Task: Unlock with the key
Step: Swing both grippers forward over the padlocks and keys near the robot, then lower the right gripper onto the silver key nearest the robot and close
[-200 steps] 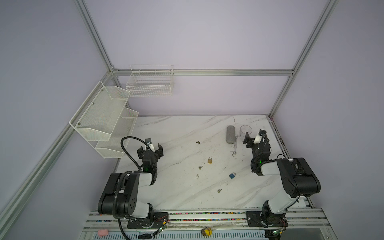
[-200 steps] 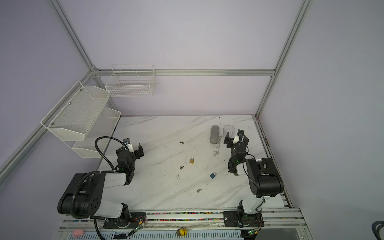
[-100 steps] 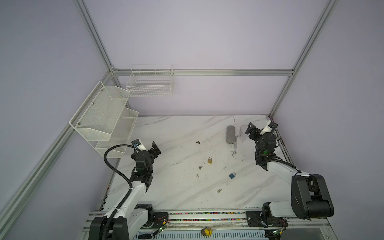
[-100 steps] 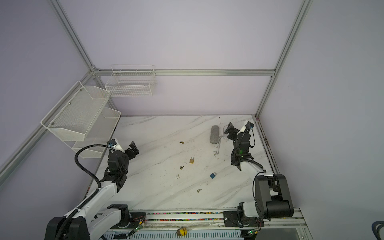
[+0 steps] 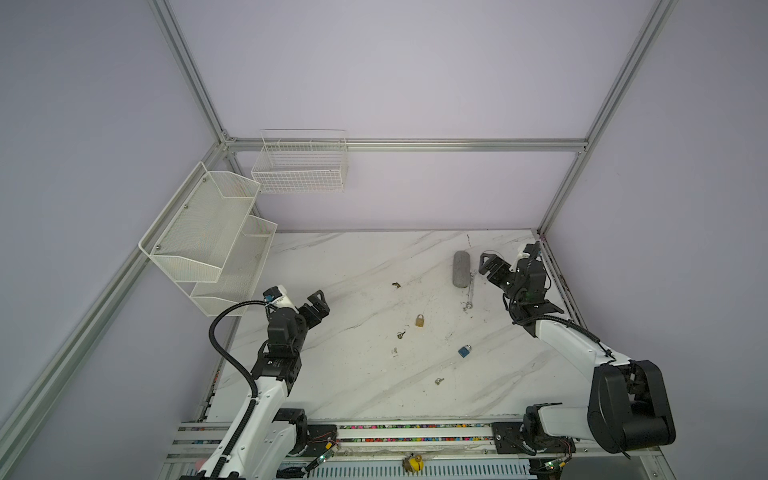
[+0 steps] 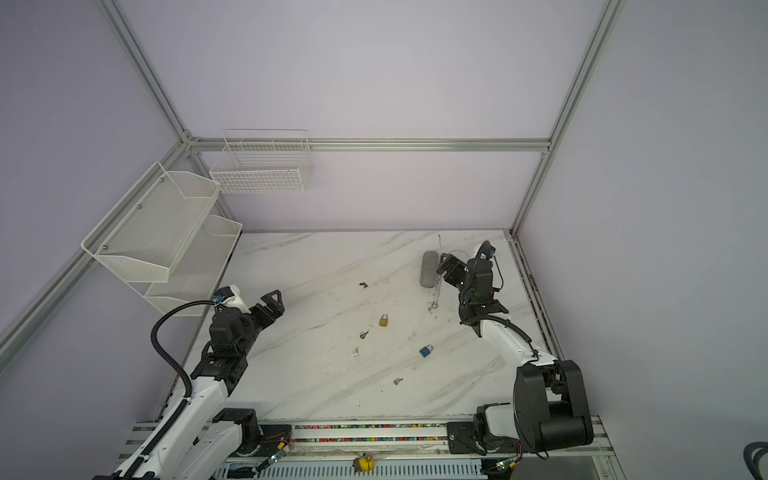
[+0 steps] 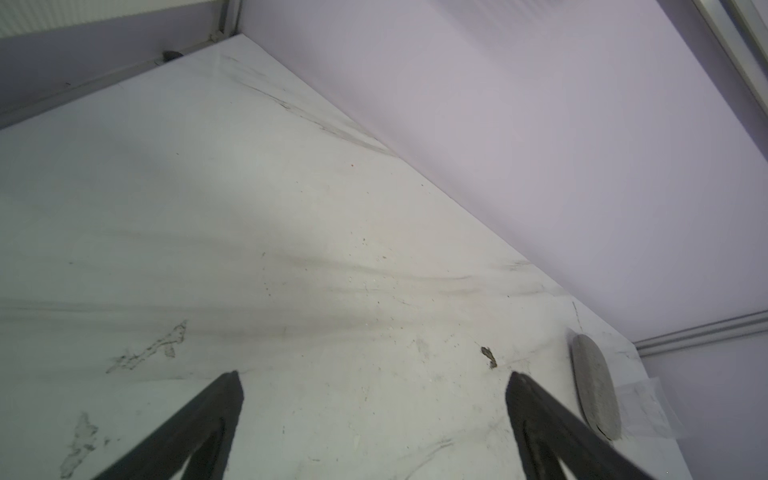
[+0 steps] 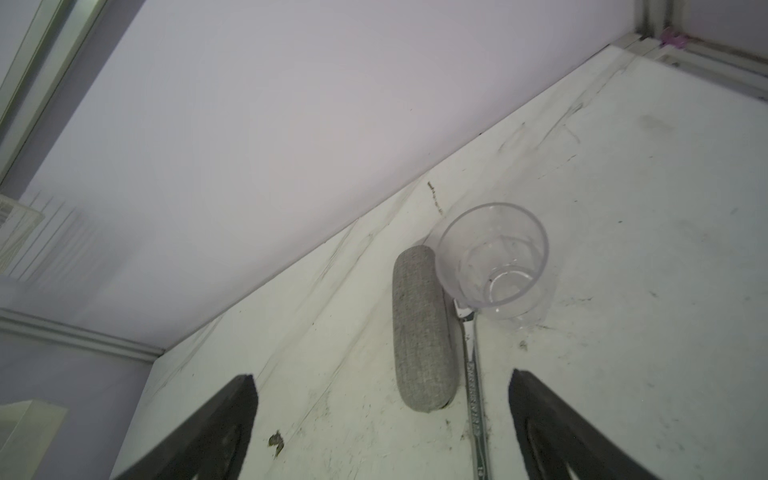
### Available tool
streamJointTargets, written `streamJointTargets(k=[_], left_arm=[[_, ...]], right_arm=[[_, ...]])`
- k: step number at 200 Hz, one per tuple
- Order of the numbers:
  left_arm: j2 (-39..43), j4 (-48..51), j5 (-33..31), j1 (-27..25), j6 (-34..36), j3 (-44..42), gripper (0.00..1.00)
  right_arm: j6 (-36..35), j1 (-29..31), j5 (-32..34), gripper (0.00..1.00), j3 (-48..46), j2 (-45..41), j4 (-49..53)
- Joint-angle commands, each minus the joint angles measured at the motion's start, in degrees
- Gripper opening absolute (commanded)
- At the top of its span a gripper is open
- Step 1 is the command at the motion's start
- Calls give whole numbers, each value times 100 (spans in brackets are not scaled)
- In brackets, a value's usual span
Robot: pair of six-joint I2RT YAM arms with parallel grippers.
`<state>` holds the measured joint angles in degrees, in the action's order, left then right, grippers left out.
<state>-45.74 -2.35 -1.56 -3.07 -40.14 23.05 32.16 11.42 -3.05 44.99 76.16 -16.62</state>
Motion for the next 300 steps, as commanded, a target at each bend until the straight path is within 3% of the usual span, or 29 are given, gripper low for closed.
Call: streamJointTargets(k=[1,74,129,161,188,214,300], left_arm=[[124,571,598,-343,-279,641,100],[373,1721,149,-2271,-546,804,100],[304,1976,-361,-3498,-1011,759,100],[108,1975,-827,-4176,-1340,758,100],[-177,1932,-1167,-4617,-1543,827,100],[-438,1787,-1320,-4936,-1667,827,100],[-829,1255,-1416,-5309,-1961,689,100]], right_arm=[[-227,483,-125,97,326,-58,872],[-276,2401,-7,96,502,-81,2336],[239,3926,691,86,319,-220,3303],[624,4515,862,80,186,-254,3811],[1030,4731,916,77,-63,-432,4101],[1339,4821,921,67,-376,-711,4273],[1952,4961,606,50,-1130,-609,3781]])
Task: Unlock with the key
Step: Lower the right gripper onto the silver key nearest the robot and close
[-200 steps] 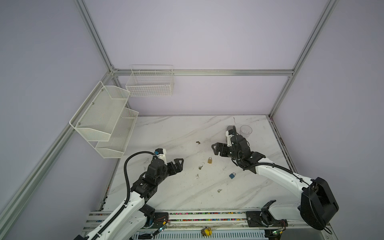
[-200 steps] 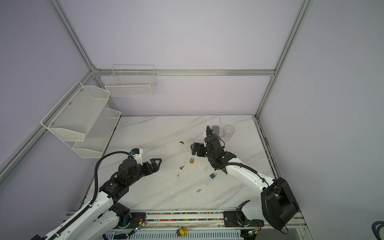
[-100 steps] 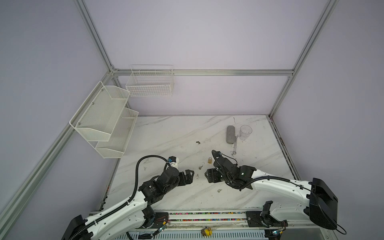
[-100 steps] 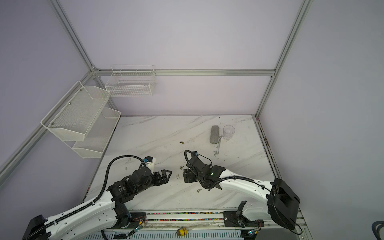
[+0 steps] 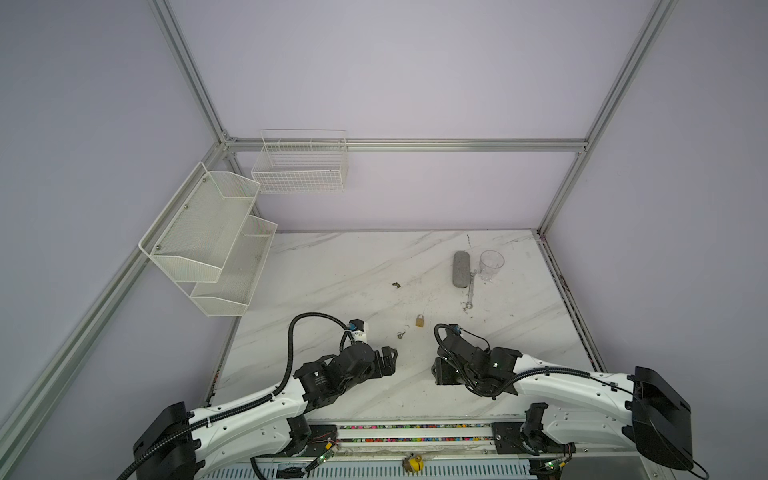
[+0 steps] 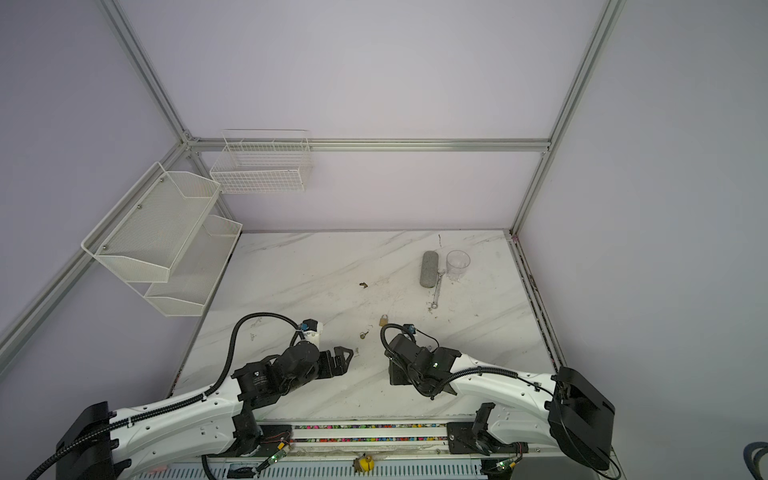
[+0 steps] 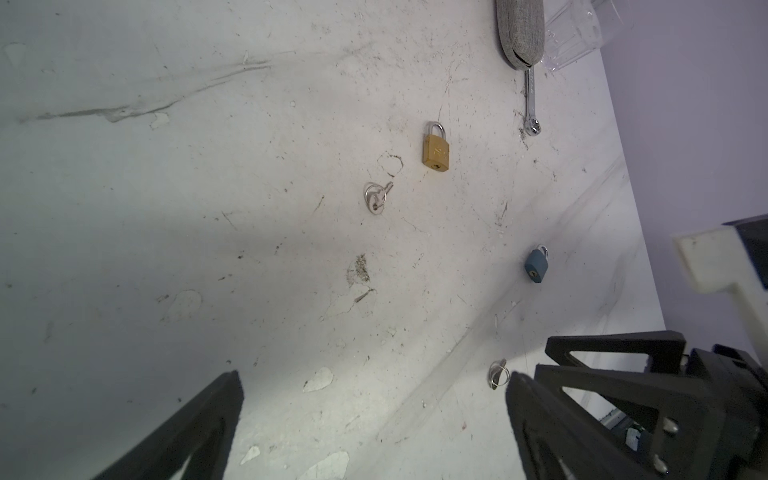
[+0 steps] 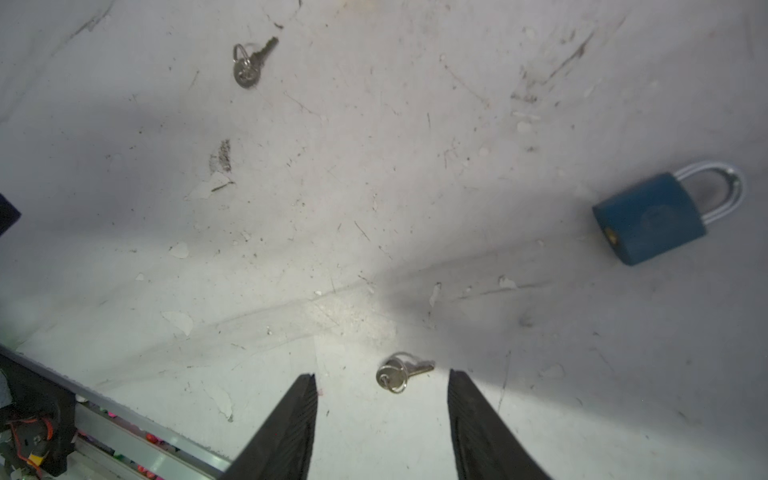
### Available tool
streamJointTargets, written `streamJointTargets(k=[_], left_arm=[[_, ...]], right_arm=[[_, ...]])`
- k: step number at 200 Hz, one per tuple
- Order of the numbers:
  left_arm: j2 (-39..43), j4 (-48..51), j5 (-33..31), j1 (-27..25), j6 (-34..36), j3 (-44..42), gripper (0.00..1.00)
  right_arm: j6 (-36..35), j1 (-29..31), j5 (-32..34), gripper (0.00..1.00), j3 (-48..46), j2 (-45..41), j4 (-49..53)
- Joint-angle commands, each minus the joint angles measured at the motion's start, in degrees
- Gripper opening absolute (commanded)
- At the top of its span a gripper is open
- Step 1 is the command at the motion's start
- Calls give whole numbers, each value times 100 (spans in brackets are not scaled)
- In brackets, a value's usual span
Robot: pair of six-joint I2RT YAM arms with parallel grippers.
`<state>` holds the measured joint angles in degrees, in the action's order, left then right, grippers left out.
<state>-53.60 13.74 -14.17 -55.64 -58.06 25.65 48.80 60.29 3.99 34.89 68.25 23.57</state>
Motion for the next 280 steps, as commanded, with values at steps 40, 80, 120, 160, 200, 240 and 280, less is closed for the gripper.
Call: streamJointTargets(k=[40,80,120,160,200,240,280], left_arm=[[-210,-439,-123,-85,-216,428,100],[-347,-479,-90,-88,-197,476,100],[-413,-504,-103,-82,-201,470,100],[-413,-513,-110,-89,-205,459,100],[-431,-528,-91,-95,-209,462,100],[-449,-536,-85,-92,-223,442,100],[-440,-538,-93,-89,-222,435,100]], right_arm=[[409,167,-180,44,-270,304,-496],[496,237,-120,34,-324,318,-482],[517,264,-92,30,-378,373,-529],[515,264,-73,28,-364,391,-550],[466,274,-85,26,-328,522,-641],[407,273,-36,22,-259,600,-639],[345,273,-6,19,-189,698,-614]])
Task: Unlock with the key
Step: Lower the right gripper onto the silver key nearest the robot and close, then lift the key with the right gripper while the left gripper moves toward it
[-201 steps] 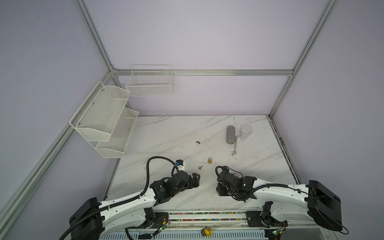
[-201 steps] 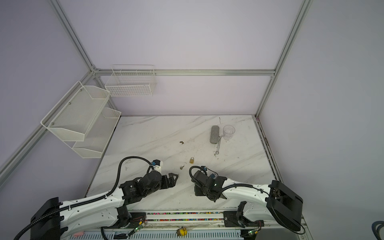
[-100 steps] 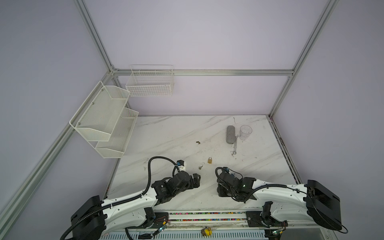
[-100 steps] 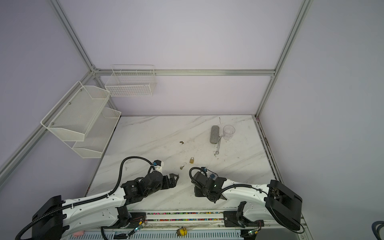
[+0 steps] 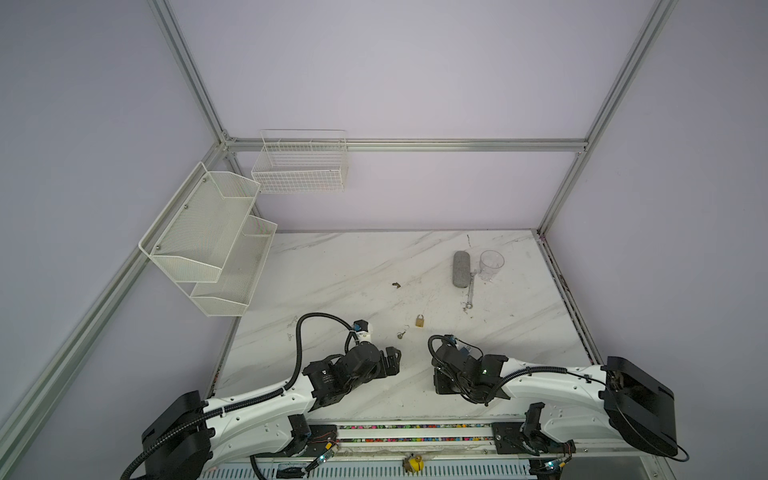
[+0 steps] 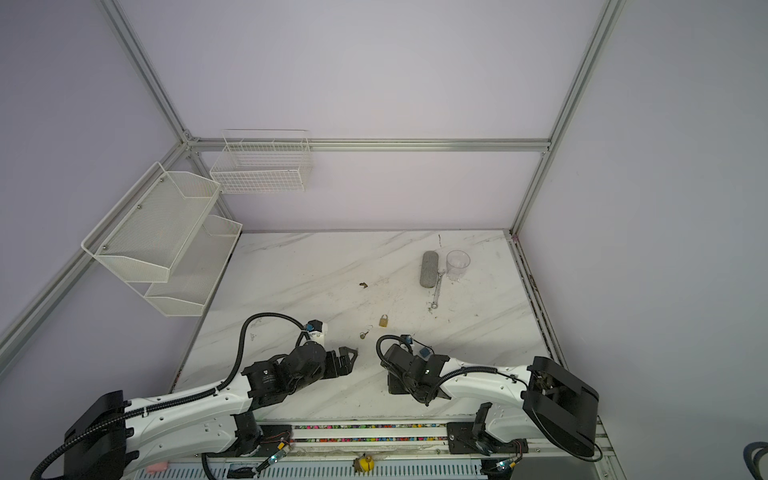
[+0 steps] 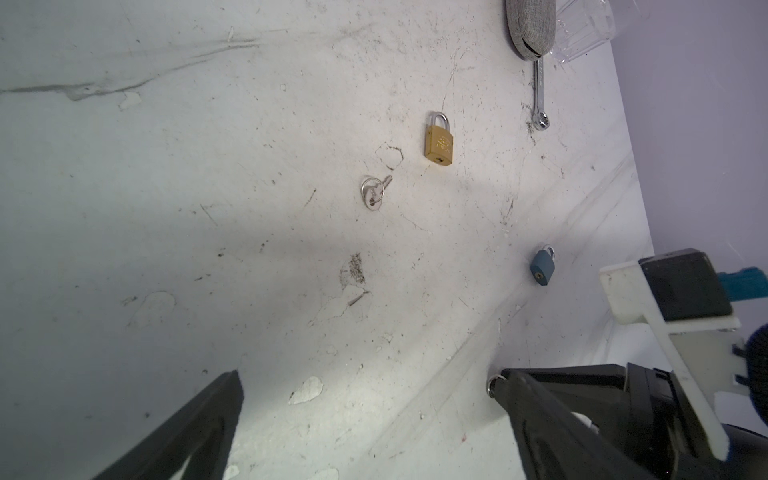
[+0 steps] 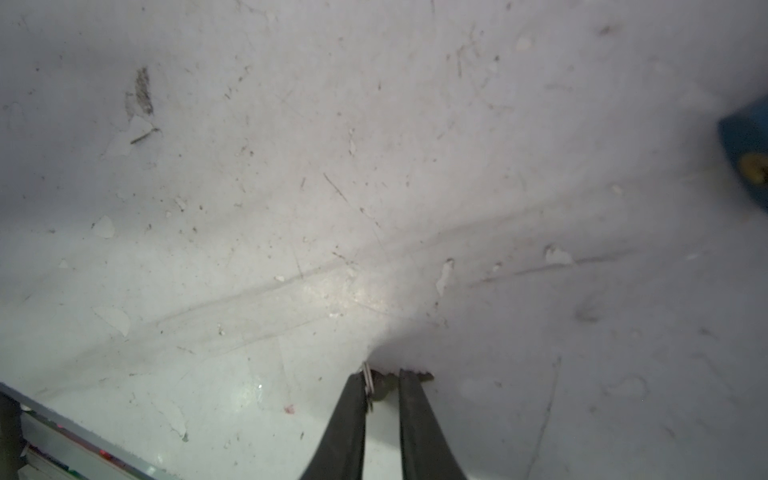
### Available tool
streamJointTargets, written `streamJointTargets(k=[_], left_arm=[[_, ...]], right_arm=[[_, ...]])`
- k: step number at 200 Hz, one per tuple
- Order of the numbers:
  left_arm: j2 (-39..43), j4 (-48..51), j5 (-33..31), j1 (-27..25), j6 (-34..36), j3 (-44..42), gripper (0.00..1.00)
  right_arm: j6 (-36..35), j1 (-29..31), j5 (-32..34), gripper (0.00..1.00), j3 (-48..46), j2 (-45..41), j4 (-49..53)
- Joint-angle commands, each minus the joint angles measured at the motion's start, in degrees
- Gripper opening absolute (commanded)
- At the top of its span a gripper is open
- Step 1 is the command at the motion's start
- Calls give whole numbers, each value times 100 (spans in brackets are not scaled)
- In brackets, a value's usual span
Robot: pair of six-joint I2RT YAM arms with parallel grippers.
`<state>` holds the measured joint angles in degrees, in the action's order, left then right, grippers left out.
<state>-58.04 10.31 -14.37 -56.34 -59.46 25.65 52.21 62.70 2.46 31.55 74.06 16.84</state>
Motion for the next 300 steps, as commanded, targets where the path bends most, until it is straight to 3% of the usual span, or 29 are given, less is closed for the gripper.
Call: streamJointTargets(k=[1,123,164,227,274,300], left_arm=[[3,-191,-74,-18,-78,434,100],[118,-204,-133,-18,-83,366,100],[162,-226,-153,-22,-110,310,100],[298,-294,-254,-18,-54,240,100],[684,-293,-675,-18,751,415,100],[1029,-673,-839,8,1757,484,100]], right_arm=[[2,32,144,19,147,117,62],[-215,76,286,19,424,415,232],[-250,76,360,16,424,416,237],[-389,76,501,3,570,196,258],[-308,68,491,0,879,-541,258],[-389,-61,444,0,1240,-778,337]])
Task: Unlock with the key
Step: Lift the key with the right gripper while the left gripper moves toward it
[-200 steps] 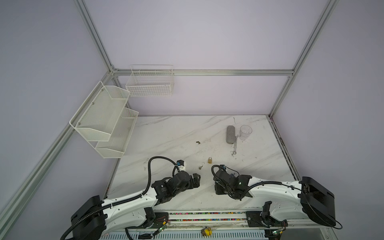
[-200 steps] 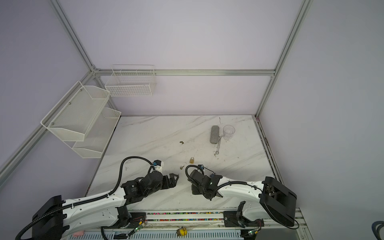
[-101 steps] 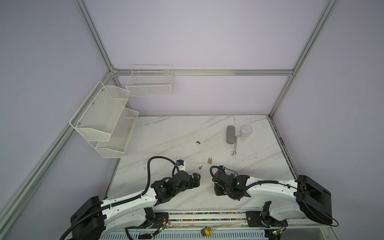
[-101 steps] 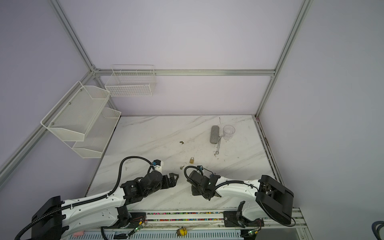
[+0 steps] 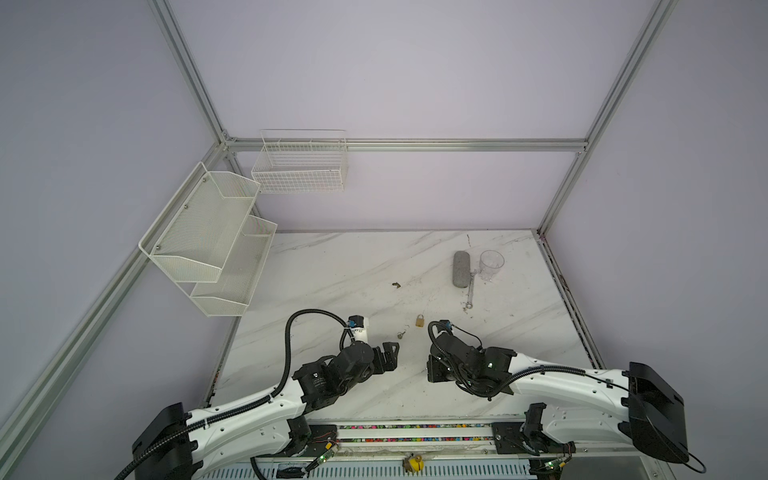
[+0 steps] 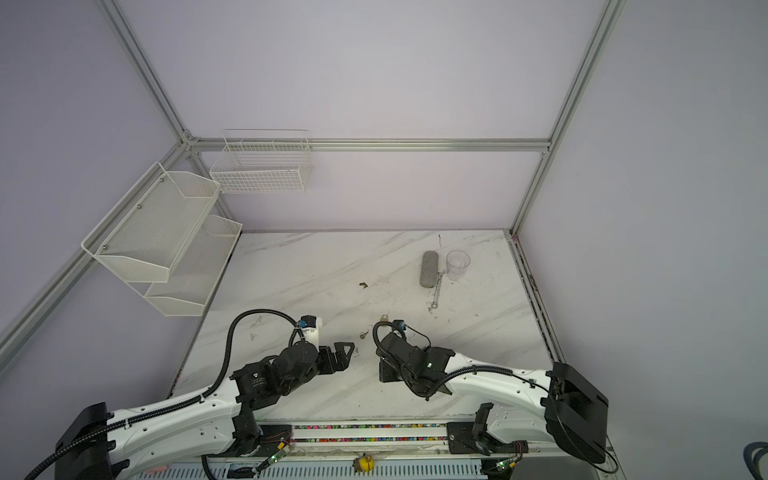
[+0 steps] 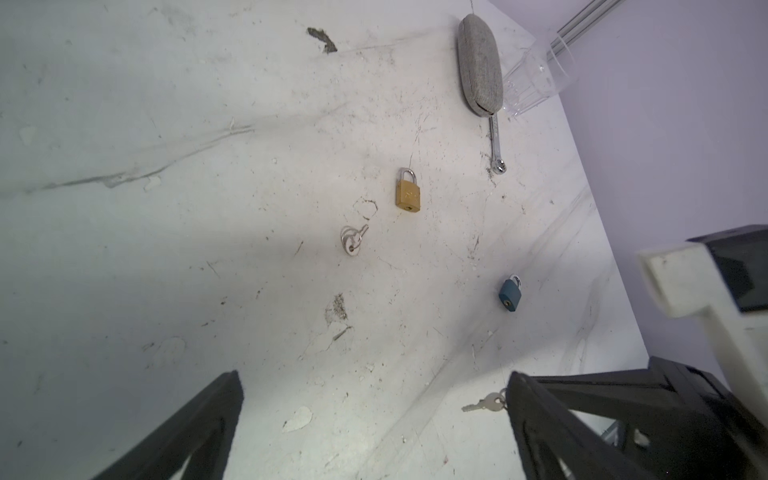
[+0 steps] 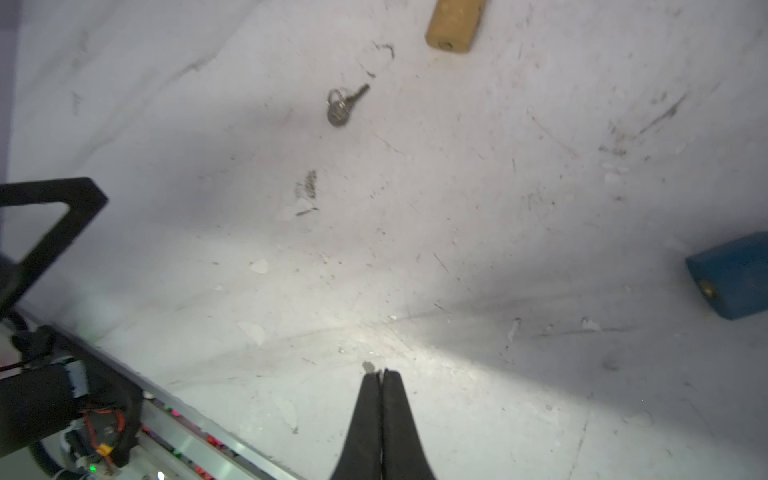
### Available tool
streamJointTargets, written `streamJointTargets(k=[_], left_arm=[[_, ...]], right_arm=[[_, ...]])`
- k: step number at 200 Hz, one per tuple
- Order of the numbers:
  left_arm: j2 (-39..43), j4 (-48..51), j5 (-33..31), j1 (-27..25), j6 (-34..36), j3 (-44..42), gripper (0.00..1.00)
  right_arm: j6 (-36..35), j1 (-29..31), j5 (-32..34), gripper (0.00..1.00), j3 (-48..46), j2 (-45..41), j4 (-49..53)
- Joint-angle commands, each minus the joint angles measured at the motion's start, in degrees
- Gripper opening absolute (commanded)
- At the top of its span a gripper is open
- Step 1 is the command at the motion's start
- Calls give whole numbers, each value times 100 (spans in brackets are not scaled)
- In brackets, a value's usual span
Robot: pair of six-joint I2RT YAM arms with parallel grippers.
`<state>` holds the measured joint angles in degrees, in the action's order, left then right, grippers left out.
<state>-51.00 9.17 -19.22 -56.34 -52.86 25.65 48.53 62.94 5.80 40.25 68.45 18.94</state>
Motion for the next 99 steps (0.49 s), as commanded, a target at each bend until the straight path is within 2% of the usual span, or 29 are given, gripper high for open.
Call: streamJointTargets(k=[1,19,54,77,99], left_arm=[[335,-580,-354,9,1157,489,100],[493,-885,-261,31,1976,502,100],[661,-1500,-24,57,3033,373,100],[813,-1532,158,58,3388,249,100],[969,-2381,430,61,3792,-199,100]], right_arm=[[-29,-87,103,0,388,-221,128],[-180,-240,-25,0,670,-278,111],[-638,-708,-401,0,1252,-138,249],[-894,-1032,-647,0,1589,-179,323],[-1023,-1173,-670,0,1845,-186,472]])
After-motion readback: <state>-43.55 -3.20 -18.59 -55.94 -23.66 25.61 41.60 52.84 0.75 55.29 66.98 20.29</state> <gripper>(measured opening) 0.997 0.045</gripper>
